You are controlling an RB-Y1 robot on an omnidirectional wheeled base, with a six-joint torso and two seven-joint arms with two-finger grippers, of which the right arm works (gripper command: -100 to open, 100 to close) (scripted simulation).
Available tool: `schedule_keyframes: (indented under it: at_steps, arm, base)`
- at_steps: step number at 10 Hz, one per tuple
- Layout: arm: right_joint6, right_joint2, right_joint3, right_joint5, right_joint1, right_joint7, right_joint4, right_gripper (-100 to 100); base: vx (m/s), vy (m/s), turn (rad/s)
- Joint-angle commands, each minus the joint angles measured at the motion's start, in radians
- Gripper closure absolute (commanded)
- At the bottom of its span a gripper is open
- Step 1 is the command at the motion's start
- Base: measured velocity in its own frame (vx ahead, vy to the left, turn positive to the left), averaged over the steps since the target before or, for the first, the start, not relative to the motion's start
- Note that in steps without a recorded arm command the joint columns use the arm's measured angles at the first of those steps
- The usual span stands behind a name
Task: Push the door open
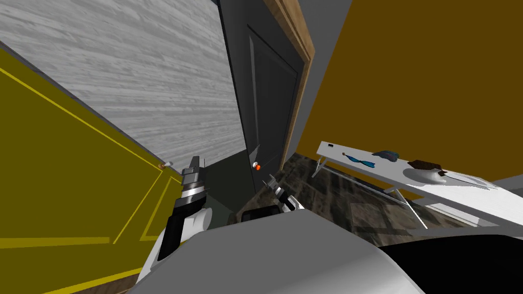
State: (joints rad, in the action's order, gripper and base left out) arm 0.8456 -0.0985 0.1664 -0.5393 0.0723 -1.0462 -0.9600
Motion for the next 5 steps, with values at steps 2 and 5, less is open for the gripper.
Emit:
schedule_keyframes:
  at_steps: [2, 5]
  arm:
    - [0.018, 0.007, 0.01, -0.028, -0.017, -0.04, 0.061, -100]
    - [0.016, 0.01, 0.004, -0.02, -0.015, -0.04, 0.057, -100]
  base:
    - [0.133, -0.105, 0.052]
    - [0.099, 0.014, 0.02]
